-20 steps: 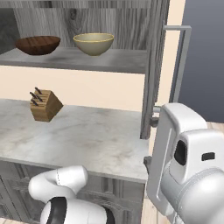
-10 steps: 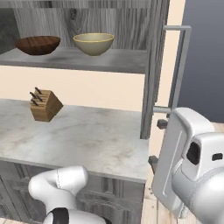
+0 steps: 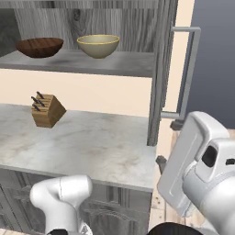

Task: Open the cabinet. Pick the bowls from the counter and place them in the cabinet. Then close the cabinet.

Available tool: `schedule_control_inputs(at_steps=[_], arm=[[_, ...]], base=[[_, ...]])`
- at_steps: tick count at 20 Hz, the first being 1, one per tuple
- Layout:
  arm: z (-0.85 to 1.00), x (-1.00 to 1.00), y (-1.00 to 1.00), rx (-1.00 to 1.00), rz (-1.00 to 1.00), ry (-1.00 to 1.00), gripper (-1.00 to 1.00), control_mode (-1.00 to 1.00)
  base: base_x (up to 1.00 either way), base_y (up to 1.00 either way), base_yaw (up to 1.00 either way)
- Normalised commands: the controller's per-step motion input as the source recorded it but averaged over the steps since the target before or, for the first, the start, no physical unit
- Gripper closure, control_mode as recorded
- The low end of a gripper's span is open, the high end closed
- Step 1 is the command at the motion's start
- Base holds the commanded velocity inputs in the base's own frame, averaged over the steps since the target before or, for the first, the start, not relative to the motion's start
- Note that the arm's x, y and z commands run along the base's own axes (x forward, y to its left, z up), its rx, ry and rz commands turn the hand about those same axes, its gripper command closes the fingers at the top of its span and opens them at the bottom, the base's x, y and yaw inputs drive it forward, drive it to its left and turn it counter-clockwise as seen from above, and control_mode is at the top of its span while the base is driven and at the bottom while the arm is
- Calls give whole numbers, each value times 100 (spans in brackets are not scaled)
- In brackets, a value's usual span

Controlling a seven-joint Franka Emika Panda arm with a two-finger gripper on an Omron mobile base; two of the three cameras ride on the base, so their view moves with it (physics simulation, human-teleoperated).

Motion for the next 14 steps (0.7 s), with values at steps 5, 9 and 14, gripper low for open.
schedule_control_inputs(at_steps=[5,9,14], arm=[[0,20,-18,11,0,0,-100,-100],[0,14,-32,9,1,0,-100,-100],[-3,9,-39,6,0,0,-100,-100]], base=[[0,0,0],[0,0,0],[0,0,0]])
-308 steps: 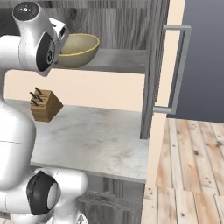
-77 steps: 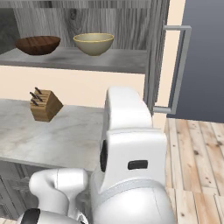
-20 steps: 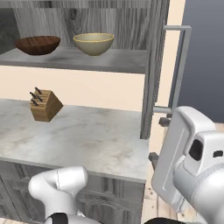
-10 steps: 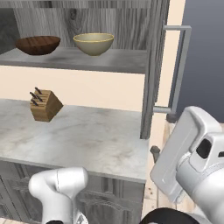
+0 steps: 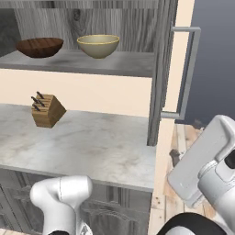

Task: Open the cabinet. Pick the bowls from the counter and place them in the cabinet. Then close the cabinet.

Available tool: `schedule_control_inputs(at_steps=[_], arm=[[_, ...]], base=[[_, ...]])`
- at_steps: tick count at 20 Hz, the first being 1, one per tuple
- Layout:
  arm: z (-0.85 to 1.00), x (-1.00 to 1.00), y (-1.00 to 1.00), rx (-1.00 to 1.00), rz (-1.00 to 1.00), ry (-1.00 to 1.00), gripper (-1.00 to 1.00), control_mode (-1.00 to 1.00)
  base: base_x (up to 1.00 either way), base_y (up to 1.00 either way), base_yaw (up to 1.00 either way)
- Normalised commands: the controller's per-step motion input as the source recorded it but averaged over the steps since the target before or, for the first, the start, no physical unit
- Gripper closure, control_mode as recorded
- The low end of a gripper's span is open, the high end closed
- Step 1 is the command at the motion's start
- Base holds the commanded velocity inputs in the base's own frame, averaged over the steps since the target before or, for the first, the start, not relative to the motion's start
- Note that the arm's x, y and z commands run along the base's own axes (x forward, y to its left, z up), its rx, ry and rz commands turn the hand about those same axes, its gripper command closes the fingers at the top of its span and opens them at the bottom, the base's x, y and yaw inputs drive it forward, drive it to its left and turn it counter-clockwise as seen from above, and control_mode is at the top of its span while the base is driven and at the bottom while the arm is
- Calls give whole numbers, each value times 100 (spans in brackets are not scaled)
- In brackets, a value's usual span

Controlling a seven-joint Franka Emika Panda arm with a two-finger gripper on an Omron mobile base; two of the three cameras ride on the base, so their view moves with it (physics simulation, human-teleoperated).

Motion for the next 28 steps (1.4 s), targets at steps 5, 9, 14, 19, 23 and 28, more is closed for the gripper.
schedule_control_inputs(at_steps=[5,9,14,19,23,28], arm=[[-5,28,-25,5,0,0,-100,-100],[-20,43,-12,2,0,0,-100,-100],[-15,37,-26,3,1,0,-100,-100],[-6,27,-40,4,4,0,-100,-100],[-1,43,-27,8,8,1,-100,-100],[-3,48,-16,8,11,1,-100,-100]], base=[[0,0,0],[0,0,0],[0,0,0],[0,0,0],[0,0,0],[0,0,0]])
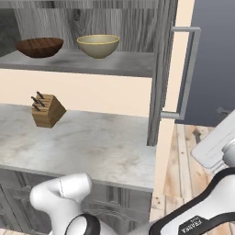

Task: Open the cabinet. Pick the bowls from the counter and place them in the cabinet. Then close the cabinet.

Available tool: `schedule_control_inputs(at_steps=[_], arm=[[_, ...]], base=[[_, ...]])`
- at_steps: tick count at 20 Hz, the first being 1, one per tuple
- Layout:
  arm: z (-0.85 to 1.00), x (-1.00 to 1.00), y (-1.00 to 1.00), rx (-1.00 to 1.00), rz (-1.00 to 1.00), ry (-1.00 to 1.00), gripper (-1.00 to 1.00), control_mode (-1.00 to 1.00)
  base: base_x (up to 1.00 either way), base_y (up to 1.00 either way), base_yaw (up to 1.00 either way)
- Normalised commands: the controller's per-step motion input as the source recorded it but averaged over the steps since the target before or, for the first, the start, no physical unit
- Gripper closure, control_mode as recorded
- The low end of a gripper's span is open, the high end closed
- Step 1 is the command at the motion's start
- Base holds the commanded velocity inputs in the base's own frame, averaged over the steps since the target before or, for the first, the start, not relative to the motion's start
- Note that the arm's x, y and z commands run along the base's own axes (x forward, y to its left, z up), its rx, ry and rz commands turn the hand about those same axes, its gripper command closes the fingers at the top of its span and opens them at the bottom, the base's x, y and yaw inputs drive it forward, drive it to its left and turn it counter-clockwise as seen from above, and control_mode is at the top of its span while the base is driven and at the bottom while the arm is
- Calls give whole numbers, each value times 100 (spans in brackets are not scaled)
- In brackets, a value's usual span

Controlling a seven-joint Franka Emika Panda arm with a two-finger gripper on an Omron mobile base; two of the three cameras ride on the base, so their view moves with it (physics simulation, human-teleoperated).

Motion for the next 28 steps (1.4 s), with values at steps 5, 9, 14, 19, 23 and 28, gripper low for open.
schedule_control_inputs(at_steps=[5,9,14,19,23,28], arm=[[0,42,-8,7,12,1,-100,-100],[0,28,0,6,16,0,-100,-100],[0,11,0,5,23,0,-100,-100],[0,0,0,6,25,-1,-100,-100],[0,1,4,6,22,-4,-100,-100],[0,8,32,3,9,-2,-100,-100]], base=[[0,0,0],[0,0,0],[0,0,0],[0,0,0],[0,0,0],[0,0,0]])
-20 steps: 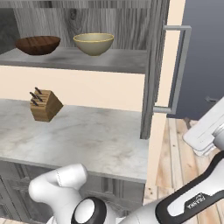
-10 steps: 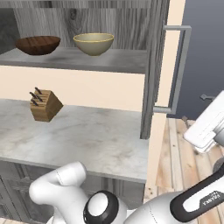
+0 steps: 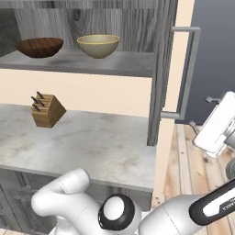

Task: Open the cabinet. Pick the bowls from the counter and place them in the cabinet. Then close the cabinet.

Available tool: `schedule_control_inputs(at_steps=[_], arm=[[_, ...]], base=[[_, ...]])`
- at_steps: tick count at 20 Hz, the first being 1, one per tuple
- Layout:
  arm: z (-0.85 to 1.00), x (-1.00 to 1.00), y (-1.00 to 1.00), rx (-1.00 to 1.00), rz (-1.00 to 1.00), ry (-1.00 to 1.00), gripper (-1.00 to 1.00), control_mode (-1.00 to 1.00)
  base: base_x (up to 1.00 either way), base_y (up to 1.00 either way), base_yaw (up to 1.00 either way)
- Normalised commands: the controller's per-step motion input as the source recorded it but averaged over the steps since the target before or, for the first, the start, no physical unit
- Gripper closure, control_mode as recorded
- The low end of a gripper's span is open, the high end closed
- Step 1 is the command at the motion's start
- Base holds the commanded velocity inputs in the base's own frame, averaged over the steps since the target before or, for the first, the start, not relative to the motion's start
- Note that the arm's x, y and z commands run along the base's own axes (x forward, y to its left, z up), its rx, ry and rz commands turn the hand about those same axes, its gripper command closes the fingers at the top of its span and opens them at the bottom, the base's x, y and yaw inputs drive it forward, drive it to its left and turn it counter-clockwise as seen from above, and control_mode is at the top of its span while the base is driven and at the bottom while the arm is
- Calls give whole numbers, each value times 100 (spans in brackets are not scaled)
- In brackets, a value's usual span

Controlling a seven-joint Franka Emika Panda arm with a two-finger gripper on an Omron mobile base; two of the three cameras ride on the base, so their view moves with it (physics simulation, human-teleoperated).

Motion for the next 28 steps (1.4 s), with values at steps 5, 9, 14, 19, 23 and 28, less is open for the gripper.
schedule_control_inputs(at_steps=[5,9,14,19,23,28], arm=[[1,23,68,0,0,-4,-100,-100],[11,12,84,0,0,-6,-100,-100],[21,1,91,0,0,-12,-100,-100],[26,0,100,1,0,-20,-100,-100],[25,0,100,2,0,-23,-100,-100],[9,0,100,0,-1,-23,-100,-100]], base=[[0,0,0],[0,0,0],[0,0,0],[0,0,0],[0,0,0],[0,0,0]])
